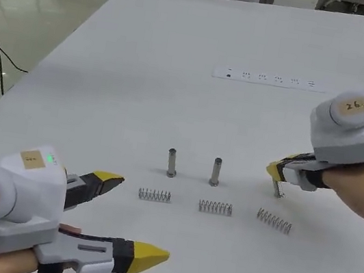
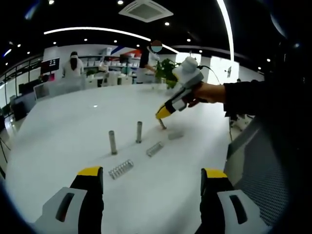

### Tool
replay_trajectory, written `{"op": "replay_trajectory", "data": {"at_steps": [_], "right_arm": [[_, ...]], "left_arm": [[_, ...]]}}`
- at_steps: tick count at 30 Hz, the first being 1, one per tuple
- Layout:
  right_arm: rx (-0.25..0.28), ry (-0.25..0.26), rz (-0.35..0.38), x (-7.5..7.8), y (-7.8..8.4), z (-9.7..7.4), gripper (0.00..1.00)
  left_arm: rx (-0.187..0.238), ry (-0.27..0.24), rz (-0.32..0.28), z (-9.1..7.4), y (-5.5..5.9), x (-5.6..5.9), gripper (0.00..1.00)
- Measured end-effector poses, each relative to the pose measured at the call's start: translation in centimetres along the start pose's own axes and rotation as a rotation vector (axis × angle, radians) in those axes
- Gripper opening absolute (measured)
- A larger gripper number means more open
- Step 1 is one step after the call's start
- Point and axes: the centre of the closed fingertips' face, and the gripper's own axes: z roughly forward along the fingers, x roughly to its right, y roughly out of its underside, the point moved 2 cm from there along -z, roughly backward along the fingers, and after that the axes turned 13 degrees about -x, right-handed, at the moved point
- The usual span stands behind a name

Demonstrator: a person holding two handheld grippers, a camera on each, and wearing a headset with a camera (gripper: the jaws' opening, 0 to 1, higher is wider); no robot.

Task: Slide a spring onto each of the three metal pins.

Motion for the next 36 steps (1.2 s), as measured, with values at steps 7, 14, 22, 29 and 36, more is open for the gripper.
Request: {"op": "replay_trajectory", "data": {"at_steps": [7, 14, 22, 29, 36], "right_arm": [[0.012, -0.005, 0.004, -0.2, -0.1, -0.3, 0.05], [0.014, -0.006, 0.007, -0.3, 0.1, -0.5, 0.05], [0.017, -0.012, 0.013, -0.4, 0.3, -0.7, 0.05], [0.021, -0.014, 0.009, -0.6, 0.5, -0.9, 0.05], [0.026, -0.010, -0.015, -0.7, 0.7, -0.9, 0.05]], "left_arm": [[-0.003, -0.007, 0.010, -0.2, -0.1, 0.0, 0.79], [-0.002, -0.017, 0.016, -0.5, -0.2, 0.0, 0.79], [0.001, -0.028, 0.017, -0.8, -0.3, 0.0, 0.79], [-0.001, -0.037, 0.023, -1.0, -0.3, 0.0, 0.79], [-0.004, -0.049, 0.030, -1.4, -0.4, 0.0, 0.79]]}}
